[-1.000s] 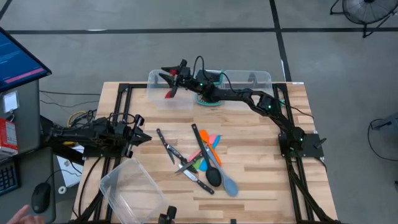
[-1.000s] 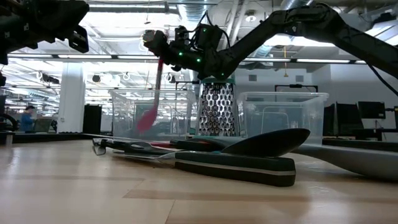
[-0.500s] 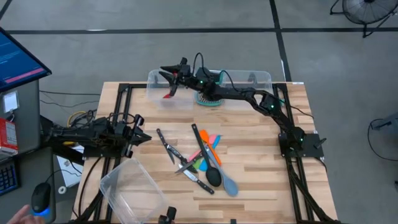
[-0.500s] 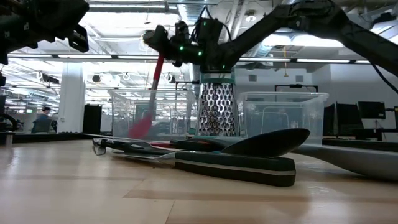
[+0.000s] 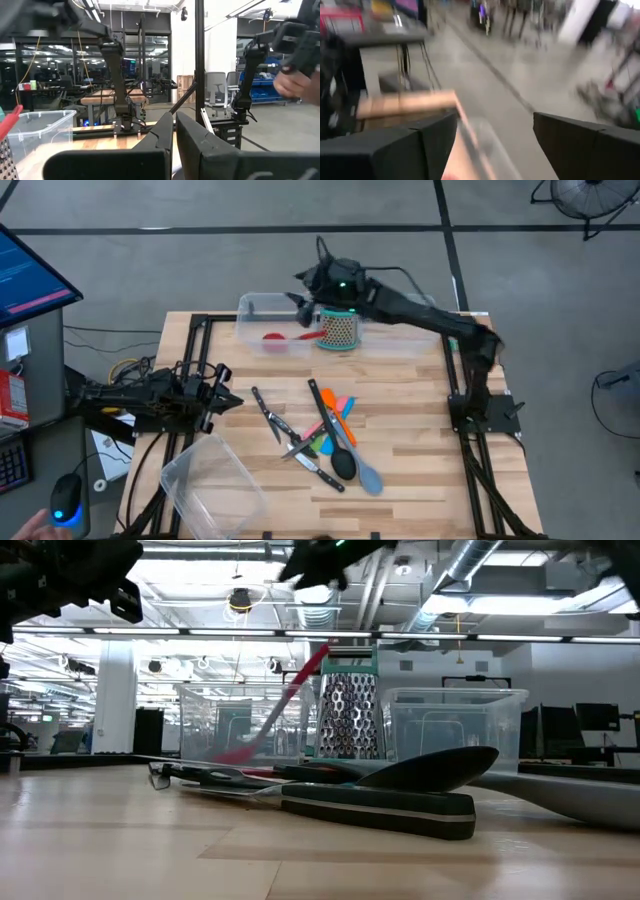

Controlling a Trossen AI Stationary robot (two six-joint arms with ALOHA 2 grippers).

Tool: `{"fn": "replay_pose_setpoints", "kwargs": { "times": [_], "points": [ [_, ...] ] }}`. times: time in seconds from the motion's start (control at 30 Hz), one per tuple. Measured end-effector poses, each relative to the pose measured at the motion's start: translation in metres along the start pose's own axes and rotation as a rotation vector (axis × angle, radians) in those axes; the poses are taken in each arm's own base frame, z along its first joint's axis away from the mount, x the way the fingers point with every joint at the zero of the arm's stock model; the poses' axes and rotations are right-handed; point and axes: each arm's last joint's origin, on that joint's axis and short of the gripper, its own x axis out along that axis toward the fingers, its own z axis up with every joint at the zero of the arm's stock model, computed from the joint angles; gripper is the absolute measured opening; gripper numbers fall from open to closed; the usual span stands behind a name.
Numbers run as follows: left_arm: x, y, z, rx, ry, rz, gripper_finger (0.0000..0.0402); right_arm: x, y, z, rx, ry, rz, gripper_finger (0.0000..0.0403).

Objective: Pick & Place Kitchen Items
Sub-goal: Put the black table knife into the top right transparent bin

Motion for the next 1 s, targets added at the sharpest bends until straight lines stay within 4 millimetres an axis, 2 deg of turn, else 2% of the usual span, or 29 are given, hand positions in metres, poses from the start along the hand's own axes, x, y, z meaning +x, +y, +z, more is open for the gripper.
{"fn": "replay_pose_setpoints", "kwargs": {
  "times": [0.1, 0.2, 0.33, 0.57, 0.7, 0.83, 1.0],
  "points": [
    [0.000, 0.000, 0.000, 0.000, -0.001, 0.000, 0.0003, -0.039, 0.011, 0.003, 0.015, 0.188, -0.019, 0.0253],
    [0.000, 0.000, 0.000, 0.000, -0.001, 0.000, 0.0003, -0.072, 0.033, -0.003, 0.060, 0.386, -0.020, 0.0247],
    [0.000, 0.000, 0.000, 0.000, -0.001, 0.000, 0.0003, -0.098, 0.075, -0.019, 0.140, 0.609, -0.011, 0.0242],
    [0.000, 0.000, 0.000, 0.000, -0.002, 0.000, 0.0003, -0.109, 0.163, -0.059, 0.141, 0.865, -0.045, 0.0241],
    [0.000, 0.000, 0.000, 0.000, -0.002, 0.000, 0.0003, -0.110, 0.201, -0.080, 0.145, 0.947, -0.047, 0.0241],
    [0.000, 0.000, 0.000, 0.000, -0.004, 0.000, 0.0003, -0.108, 0.225, -0.095, 0.171, 0.993, -0.041, 0.0241],
    [0.001, 0.000, -0.001, -0.001, 0.009, 0.000, 0.0003, -0.090, 0.234, -0.106, 0.197, 0.992, -0.014, 0.0241]
  ]
}}
